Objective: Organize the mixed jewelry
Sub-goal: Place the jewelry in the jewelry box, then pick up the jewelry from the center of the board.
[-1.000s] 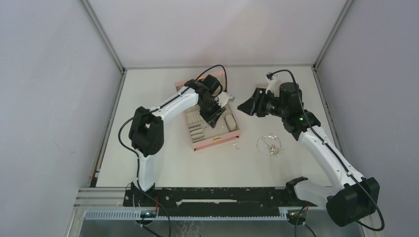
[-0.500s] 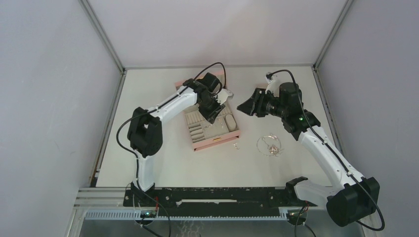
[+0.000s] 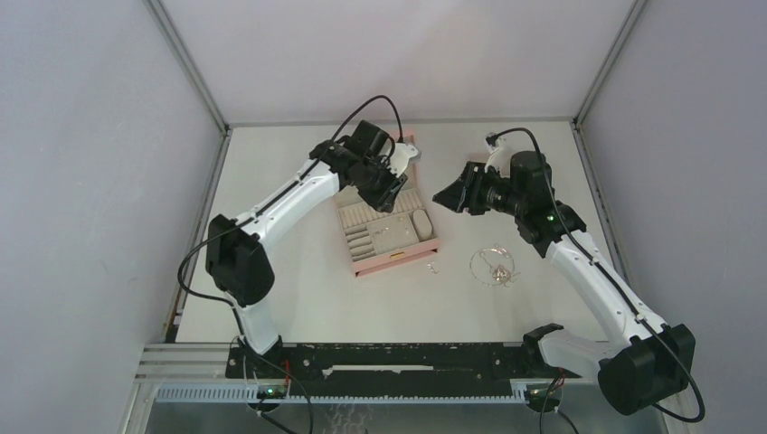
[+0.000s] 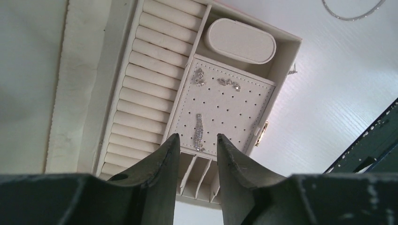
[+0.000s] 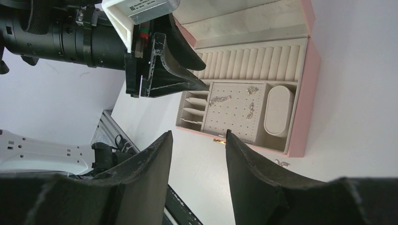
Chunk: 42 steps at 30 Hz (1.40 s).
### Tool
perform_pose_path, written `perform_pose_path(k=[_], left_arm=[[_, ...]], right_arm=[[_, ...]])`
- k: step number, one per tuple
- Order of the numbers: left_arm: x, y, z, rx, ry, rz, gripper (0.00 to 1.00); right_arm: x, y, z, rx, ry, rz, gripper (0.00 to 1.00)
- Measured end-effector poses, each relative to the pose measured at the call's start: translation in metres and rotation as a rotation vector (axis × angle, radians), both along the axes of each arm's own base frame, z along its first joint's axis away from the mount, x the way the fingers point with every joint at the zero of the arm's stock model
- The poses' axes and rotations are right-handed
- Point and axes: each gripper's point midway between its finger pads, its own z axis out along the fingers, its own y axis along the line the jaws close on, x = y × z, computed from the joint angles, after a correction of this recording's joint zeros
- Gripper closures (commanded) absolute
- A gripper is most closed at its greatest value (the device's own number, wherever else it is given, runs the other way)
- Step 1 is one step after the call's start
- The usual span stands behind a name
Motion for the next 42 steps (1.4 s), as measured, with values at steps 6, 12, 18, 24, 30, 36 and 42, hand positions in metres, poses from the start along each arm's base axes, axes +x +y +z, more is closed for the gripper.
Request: perform_pose_path(k=[6, 12, 18, 24, 30, 36, 42], left_arm=[[0.002, 0.006, -0.008, 0.0, -0.012, 0.082, 0.55], [0.0, 0.018, -0.009, -0.03, -0.035, 0.242, 0.52], [-0.006, 0.03, 0.029, -0.163, -0.138, 0.391, 0.5], [-0.007, 0.054, 0.099, -0.331, -0.347, 0.513, 0.44], [0.007, 0.068, 0.128, -0.362, -0.456, 0.605, 0.35], [0.011, 0.076, 0.129, -0.348, -0.476, 0.661, 0.33], [0.013, 0.081, 0.129, -0.351, -0.471, 0.694, 0.33]], right_arm=[[-0.001, 0.001, -0.001, -0.003, 0.002, 0.001, 0.47], [0.004, -0.011, -0.012, -0.04, 0.038, -0.055, 0.6], [0.008, -0.042, -0.043, -0.175, 0.115, -0.19, 0.61], [-0.036, -0.026, -0.089, -0.424, 0.124, -0.076, 0.58], [-0.078, -0.01, -0.146, -0.56, 0.15, 0.055, 0.57], [-0.077, 0.01, -0.185, -0.661, 0.15, 0.108, 0.57], [-0.066, 0.019, -0.203, -0.688, 0.135, 0.103, 0.58]])
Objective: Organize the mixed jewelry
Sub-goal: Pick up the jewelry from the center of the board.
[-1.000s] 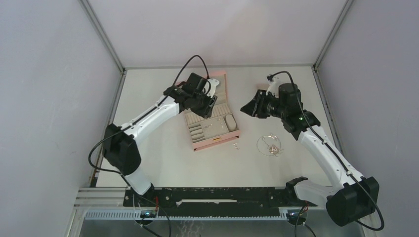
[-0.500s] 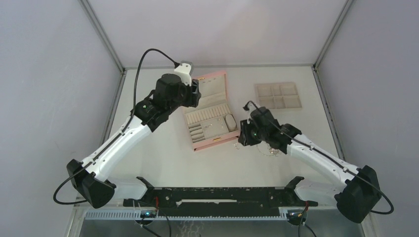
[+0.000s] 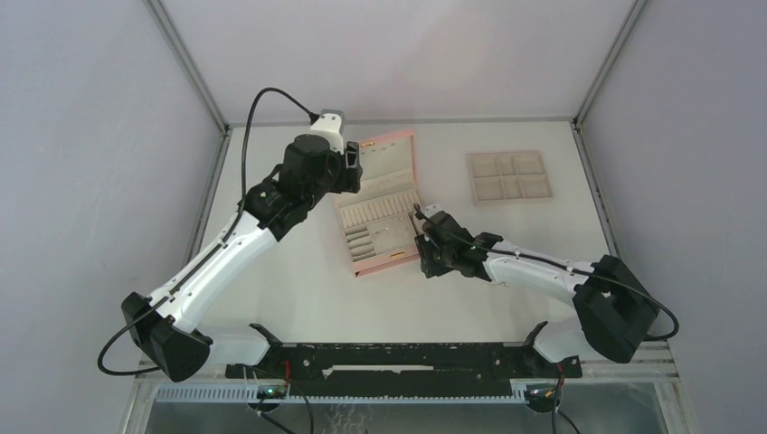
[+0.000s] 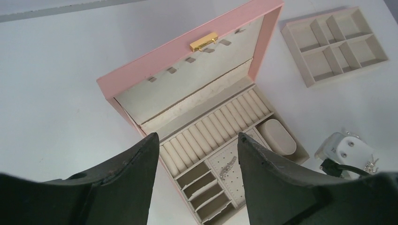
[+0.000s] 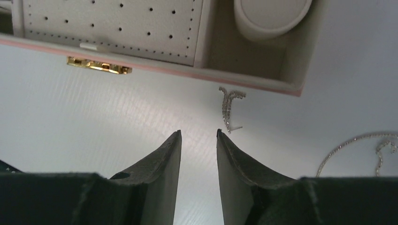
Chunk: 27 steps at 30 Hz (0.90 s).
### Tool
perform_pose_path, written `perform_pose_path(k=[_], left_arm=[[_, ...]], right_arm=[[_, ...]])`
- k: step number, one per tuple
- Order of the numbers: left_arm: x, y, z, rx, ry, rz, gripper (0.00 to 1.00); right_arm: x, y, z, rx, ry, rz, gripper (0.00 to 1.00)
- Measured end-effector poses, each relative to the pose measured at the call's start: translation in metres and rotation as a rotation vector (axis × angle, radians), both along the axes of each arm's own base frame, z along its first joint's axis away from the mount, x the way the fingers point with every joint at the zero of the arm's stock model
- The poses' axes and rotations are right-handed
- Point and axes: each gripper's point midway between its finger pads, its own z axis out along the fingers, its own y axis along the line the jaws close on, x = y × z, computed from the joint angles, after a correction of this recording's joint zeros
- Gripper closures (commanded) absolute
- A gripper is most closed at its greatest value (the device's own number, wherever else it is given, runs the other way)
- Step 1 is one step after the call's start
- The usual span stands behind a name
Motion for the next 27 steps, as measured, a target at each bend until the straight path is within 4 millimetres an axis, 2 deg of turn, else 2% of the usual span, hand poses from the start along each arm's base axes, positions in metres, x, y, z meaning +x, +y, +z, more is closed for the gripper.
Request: perform_pose_path(k=[7, 16, 27], left_arm=[[0.0, 0.006, 0.0, -0.007, 0.008, 0.018, 0.33], [-0.001, 0.007, -0.001, -0.018, 0.015, 0.026, 0.34], [-0.001, 0.006, -0.001, -0.026, 0.019, 0.03, 0.34]], right_arm=[[0.006, 0.0, -0.017, -0.032, -0.003, -0.006, 0.61], [0.0, -0.012, -0.036, -0.071, 0.009, -0.019, 0.64], [0.007, -0.008, -0.038, -0.063, -0.014, -0.024, 0.66]])
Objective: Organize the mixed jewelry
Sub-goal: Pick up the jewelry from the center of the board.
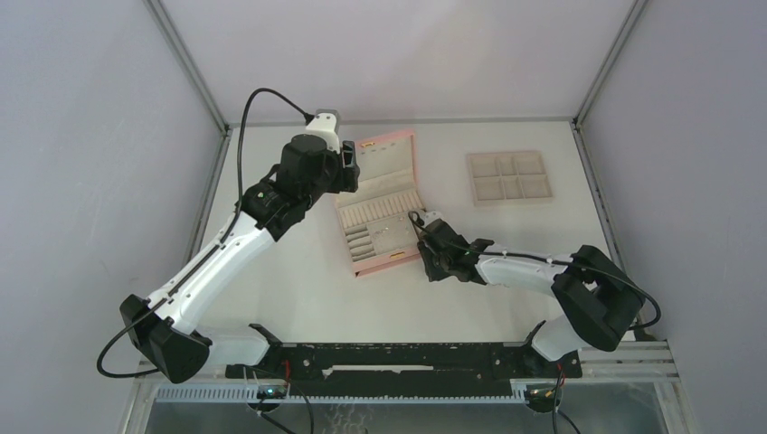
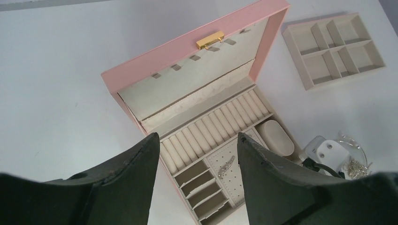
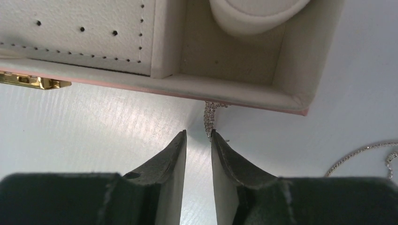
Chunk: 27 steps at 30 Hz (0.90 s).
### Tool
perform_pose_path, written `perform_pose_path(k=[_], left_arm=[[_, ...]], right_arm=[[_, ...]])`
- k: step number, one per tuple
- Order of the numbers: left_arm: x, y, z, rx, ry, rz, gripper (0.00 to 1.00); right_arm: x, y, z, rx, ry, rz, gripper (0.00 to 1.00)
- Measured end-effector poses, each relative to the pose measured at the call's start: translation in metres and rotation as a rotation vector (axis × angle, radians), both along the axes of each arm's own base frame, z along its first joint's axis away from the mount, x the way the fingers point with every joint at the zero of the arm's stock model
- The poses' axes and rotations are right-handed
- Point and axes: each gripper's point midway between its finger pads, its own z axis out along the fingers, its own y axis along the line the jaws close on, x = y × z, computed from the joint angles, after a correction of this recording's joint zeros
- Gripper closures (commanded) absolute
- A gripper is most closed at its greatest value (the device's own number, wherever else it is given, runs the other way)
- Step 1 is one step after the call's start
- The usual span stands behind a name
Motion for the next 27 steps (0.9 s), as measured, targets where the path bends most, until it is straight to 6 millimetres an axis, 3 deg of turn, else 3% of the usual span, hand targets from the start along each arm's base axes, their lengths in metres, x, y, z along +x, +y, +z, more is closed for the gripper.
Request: perform_pose_path(k=[24, 27], left_arm=[[-0.0002, -0.0008, 0.0001, -0.015, 0.005, 0.006, 0.34], [-0.0002, -0.0008, 0.0001, -0.015, 0.005, 0.006, 0.34]], right_arm=[[0.0071, -0.0074, -0.0067, -0.026, -0.029, -0.061, 0.71], [0.0067, -0.0069, -0.0066, -0.026, -0.031, -0.067, 0.77]])
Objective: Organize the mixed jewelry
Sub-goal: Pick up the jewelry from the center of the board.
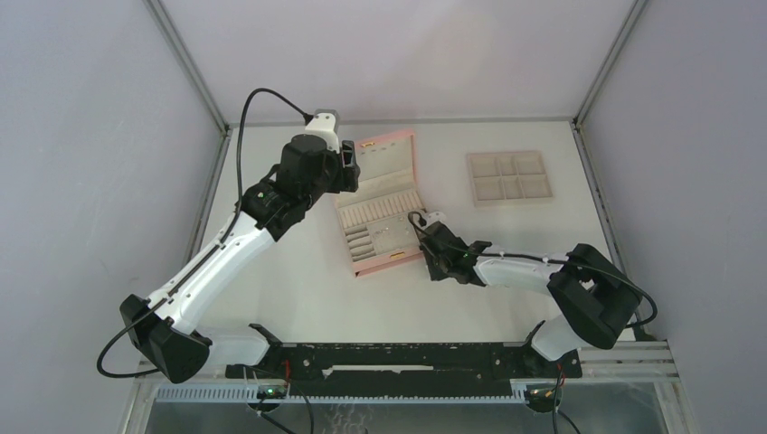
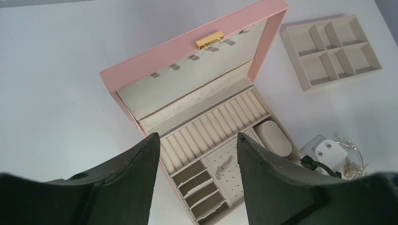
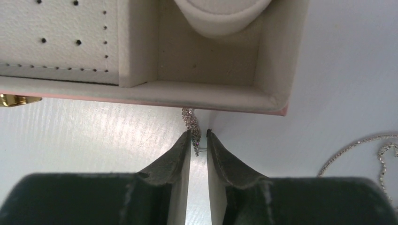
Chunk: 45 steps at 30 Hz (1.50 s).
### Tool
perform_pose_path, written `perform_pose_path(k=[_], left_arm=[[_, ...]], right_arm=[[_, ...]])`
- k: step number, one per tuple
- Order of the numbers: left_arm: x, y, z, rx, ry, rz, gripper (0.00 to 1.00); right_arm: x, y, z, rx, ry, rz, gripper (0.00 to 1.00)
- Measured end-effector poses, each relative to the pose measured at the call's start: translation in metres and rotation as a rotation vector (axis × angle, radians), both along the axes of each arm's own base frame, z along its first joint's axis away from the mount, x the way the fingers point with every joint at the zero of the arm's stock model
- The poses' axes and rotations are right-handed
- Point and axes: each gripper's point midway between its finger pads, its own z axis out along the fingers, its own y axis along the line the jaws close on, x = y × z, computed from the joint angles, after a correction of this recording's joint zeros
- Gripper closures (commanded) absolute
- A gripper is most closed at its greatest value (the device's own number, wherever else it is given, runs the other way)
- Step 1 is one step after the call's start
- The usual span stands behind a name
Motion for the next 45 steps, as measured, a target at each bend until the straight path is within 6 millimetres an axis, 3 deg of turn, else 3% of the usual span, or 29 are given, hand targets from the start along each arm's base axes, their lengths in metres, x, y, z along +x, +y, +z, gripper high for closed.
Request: perform_pose_path(k=[7, 14, 23, 32, 38, 45], left_arm=[[0.0, 0.0, -0.001, 0.002, 0.002, 0.0, 0.34], [-0.001, 0.001, -0.01, 0.014, 0.019, 0.0, 0.34], [-0.001, 0.001, -0.01, 0.013, 0.018, -0.001, 0.34], [-0.004, -0.005, -0.01, 0.0, 0.028, -0.032, 0.34], [-0.013, -0.022, -0.015, -0.026, 0.065, -0.137, 0.35], [-0.029, -0.075, -0.042, -0.02, 0.235, -0.373, 0.35]], right_arm=[[-0.004, 0.006, -0.001, -0.007, -0.015, 0.007, 1.0], [-0.012, 0.007, 0.006, 0.01, 0.0, 0.021, 1.0], [-0.016, 0.006, 0.053, 0.164, -0.01, 0.027, 1.0], [-0.005, -0.013, 0.09, 0.391, 0.067, -0.099, 1.0], [0.011, -0.04, 0.112, 0.578, 0.143, -0.341, 1.0], [0.019, -0.056, 0.131, 0.745, 0.212, -0.597, 1.0]])
